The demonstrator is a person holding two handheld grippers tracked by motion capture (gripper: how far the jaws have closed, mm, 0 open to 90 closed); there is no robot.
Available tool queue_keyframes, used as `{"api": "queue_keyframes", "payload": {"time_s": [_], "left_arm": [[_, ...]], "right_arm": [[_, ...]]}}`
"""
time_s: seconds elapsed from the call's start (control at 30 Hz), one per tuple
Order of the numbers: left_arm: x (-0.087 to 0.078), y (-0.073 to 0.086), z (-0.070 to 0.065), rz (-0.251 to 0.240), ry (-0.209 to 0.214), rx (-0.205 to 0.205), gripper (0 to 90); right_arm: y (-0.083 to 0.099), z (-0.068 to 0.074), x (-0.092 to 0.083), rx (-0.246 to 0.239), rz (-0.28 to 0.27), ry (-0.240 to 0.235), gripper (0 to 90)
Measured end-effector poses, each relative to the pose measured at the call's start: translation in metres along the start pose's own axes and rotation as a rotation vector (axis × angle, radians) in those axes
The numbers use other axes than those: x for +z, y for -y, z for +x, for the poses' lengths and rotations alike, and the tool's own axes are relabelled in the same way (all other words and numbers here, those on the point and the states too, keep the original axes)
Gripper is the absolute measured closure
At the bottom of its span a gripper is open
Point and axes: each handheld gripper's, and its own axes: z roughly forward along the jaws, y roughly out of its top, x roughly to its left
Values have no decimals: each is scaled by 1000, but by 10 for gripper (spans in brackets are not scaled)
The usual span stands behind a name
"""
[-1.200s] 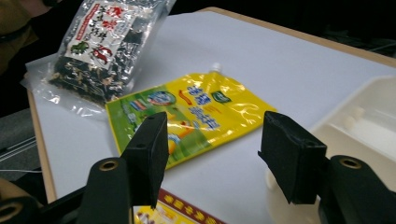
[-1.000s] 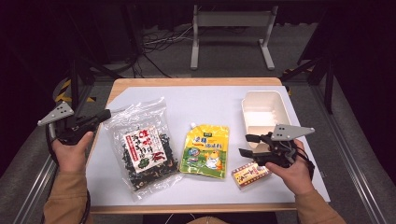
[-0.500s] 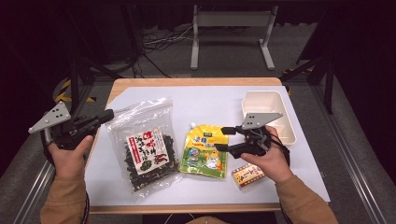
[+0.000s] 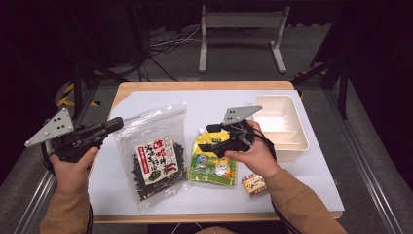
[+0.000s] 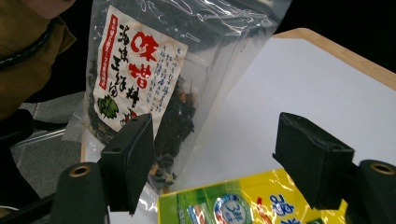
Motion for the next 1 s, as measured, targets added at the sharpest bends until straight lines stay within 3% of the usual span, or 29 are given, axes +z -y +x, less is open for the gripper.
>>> {"api": "queue_keyframes", "payload": {"time_s": [0.2, 0.53, 1.0], "left_arm": [[0, -3, -4, -10, 23, 12, 900], [1, -7, -10, -24, 58, 33, 900], [2, -11, -20, -39, 94, 82, 900]], "right_arm": [[-10, -2, 23, -7, 21, -23, 270], [-13, -8, 44, -1, 16, -51, 261], [-10, -7, 64, 3, -1, -158, 240]]}}
